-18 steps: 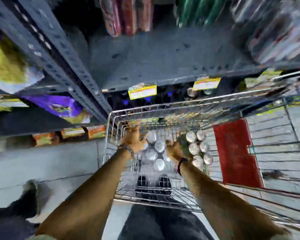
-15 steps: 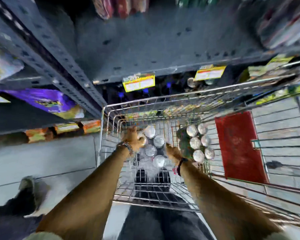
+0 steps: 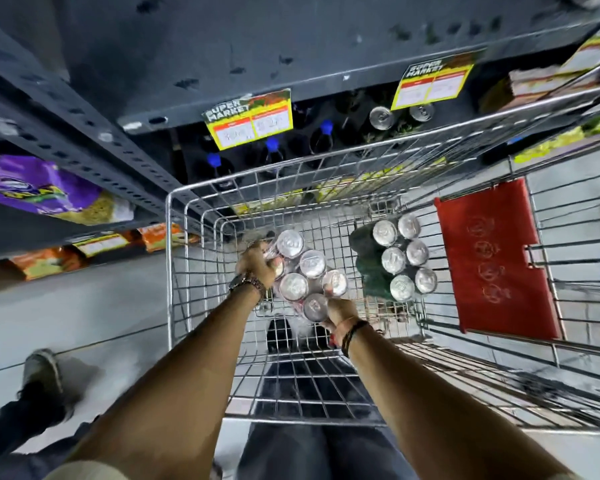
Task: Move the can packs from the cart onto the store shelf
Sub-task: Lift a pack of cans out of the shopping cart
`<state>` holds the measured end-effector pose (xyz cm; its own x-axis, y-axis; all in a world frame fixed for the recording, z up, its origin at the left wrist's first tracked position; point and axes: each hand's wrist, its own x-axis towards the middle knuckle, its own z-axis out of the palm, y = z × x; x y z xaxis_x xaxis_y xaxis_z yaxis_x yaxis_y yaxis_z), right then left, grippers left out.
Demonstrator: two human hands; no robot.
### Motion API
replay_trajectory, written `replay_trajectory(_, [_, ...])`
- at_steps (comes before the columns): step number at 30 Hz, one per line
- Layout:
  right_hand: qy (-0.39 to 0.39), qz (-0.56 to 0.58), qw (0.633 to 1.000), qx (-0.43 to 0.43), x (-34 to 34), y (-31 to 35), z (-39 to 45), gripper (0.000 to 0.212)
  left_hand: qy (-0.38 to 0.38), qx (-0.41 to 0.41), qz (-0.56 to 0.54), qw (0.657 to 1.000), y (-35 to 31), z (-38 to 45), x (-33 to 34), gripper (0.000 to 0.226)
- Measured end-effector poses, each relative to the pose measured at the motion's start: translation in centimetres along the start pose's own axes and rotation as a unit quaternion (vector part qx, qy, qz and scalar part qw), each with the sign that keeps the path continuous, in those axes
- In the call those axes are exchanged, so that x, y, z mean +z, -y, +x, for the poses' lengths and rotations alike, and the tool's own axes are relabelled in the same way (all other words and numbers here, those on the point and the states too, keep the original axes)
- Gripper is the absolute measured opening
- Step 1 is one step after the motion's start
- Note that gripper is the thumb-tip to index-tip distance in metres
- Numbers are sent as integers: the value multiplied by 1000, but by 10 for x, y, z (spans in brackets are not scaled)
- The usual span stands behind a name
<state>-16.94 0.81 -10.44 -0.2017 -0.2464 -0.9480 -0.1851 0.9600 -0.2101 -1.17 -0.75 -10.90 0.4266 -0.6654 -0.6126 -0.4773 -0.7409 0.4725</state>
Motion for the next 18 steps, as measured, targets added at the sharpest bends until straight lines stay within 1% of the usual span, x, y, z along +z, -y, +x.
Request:
replay_trajectory(3, [-17, -9, 999, -42, -6, 2, -12, 33, -7, -41, -31, 999, 1, -9, -6, 40])
replay_trajectory(5, [-7, -32, 997, -70, -17, -1, -23, 22, -11, -43, -38, 998, 1, -19, -17, 43])
replay_trajectory(6, [1, -49, 996, -80, -26, -5, -30, 20, -17, -36, -39, 998, 1, -26, -25, 45])
replay_trajectory(8, [16, -81, 995, -57, -44, -15, -43, 32, -12, -25, -71, 997, -5, -42, -46, 52])
replay_trajectory(9, [19, -73, 996, -55, -51, -15, -55, 36, -3, -13, -93, 996, -10, -52, -58, 57])
replay_trajectory(10, [23, -47, 995, -84, -58, -9, -69, 35, 2, 6, -111, 994, -16, -63, -71, 59])
replay_trajectory(12, [34, 50, 984, -165, -66, 14, -105, 21, -14, 52, -134, 990, -27, -83, -96, 59])
replay_trajectory(13, [41, 85, 977, -191, -68, 29, -128, 21, -31, 77, -147, 986, -34, -93, -110, 58])
replay_trajectory(15, [49, 124, 964, -228, -74, 51, -165, 27, -69, 132, -157, 976, -49, -112, -138, 56])
replay_trajectory(17, [47, 116, 953, -278, -80, 70, -197, 29, -86, 181, -157, 967, -65, -126, -168, 50])
replay_trajectory(18, [57, 117, 944, -303, -83, 80, -211, 38, -87, 204, -172, 960, -75, -132, -183, 49])
